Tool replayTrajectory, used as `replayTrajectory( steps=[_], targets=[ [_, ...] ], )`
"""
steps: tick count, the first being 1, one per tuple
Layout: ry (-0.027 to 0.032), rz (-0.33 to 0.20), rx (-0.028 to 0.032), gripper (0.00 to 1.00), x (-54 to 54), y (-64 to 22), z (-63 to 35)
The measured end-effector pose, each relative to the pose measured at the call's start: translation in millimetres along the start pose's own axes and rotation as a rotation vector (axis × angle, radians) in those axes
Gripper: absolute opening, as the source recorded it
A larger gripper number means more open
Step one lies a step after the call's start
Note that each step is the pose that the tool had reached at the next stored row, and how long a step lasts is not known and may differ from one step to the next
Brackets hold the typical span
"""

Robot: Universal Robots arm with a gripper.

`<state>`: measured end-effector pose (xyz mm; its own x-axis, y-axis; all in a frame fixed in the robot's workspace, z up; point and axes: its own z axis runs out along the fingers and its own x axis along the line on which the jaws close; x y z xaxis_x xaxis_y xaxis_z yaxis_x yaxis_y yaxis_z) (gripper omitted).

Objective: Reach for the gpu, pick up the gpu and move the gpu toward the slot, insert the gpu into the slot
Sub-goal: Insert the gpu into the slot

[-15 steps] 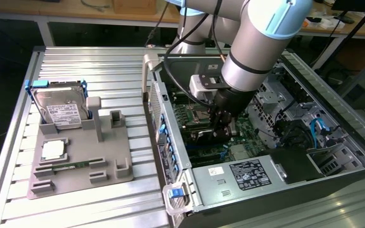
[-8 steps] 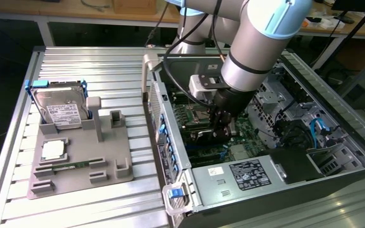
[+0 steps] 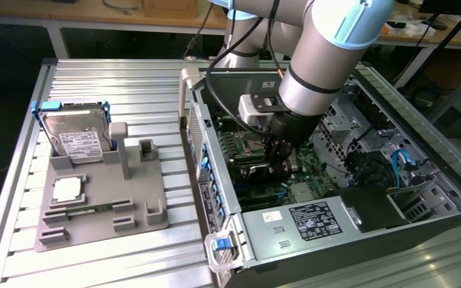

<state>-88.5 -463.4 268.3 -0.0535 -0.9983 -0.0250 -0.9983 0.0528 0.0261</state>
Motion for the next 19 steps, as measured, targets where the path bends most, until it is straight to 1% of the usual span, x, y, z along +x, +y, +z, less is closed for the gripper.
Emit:
replayTrajectory(
  steps=[19],
  targets=[
    [0.0010, 0.007, 0.0000, 0.27, 0.1, 0.1, 5.3]
  ],
)
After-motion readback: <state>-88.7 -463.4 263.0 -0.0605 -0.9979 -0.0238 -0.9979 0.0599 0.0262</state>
